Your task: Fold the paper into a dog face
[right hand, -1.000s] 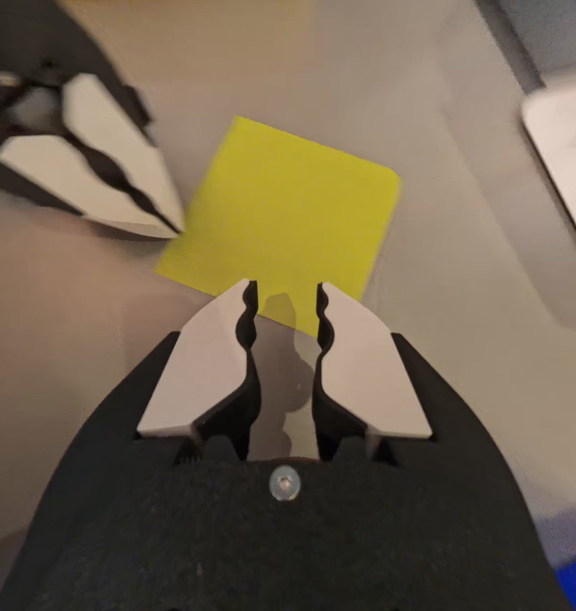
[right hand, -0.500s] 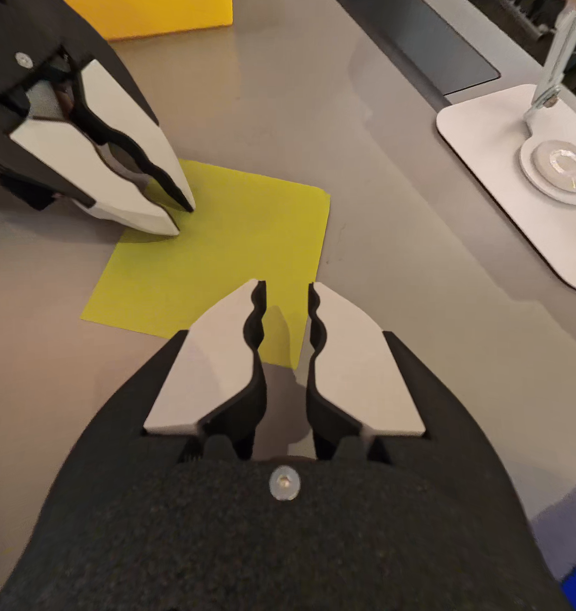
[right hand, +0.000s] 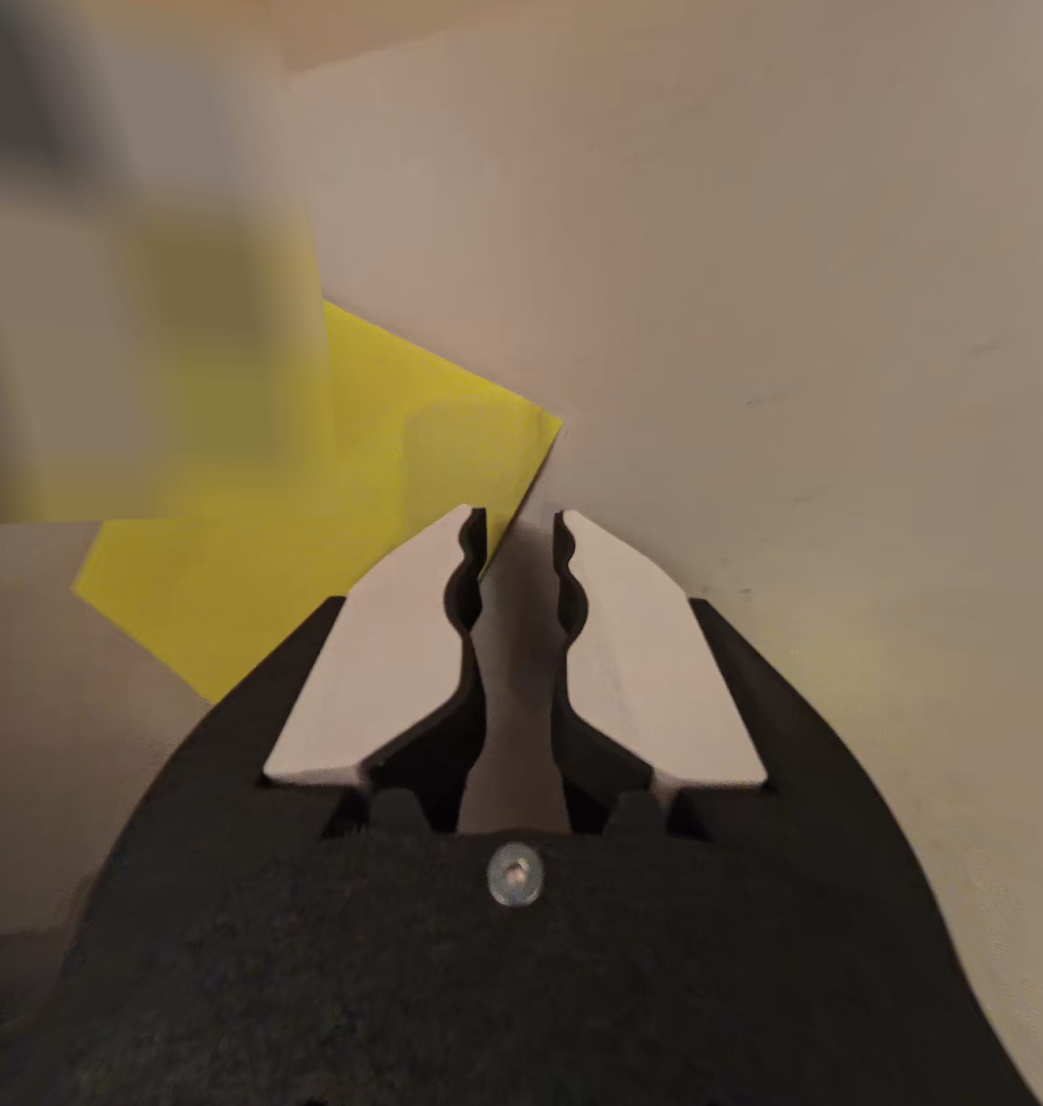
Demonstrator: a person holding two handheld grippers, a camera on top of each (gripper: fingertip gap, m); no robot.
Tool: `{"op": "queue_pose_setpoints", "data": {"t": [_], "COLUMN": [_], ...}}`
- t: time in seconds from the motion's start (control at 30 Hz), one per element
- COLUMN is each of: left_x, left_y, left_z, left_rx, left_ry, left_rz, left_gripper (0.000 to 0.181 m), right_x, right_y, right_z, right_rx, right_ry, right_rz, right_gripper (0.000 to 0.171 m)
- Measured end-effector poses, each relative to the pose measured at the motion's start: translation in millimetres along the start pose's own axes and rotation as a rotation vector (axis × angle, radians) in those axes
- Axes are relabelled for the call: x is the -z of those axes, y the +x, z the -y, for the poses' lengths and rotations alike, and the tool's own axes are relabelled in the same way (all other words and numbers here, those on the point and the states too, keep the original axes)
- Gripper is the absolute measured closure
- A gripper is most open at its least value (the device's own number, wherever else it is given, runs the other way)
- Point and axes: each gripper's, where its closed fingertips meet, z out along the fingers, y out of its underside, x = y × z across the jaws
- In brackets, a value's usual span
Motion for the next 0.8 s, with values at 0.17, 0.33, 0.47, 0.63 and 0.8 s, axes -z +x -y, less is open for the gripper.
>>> {"op": "queue_pose_setpoints", "data": {"t": [0.17, 0.33, 0.47, 0.63, 0.8], "left_x": [0.0, -0.2, -0.2, 0.5, 2.2], "left_y": [0.0, 0.2, 0.5, 1.4, 3.1], "left_z": [0.1, 0.3, 0.2, -0.8, -2.5], "left_rx": [-0.001, -0.002, -0.006, -0.013, -0.030], "left_ry": [0.002, 0.001, 0.000, -0.001, -0.002], "left_rz": [0.003, 0.002, -0.002, -0.009, -0.025], "left_gripper": [0.181, 0.181, 0.181, 0.181, 0.181], "right_x": [-4.0, -15.3, -17.2, 1.8, 30.1], "right_y": [-14.2, -23.9, -35.4, -62.7, -81.5], "right_z": [1.5, 17.6, 30.9, 50.4, 55.2], "right_rx": [-0.021, -0.047, -0.065, -0.064, -0.052], "right_ry": [0.027, 0.107, 0.163, 0.274, 0.325], "right_rz": [0.025, 0.103, 0.208, 0.406, 0.549], "right_gripper": [0.140, 0.139, 0.139, 0.139, 0.139]}}
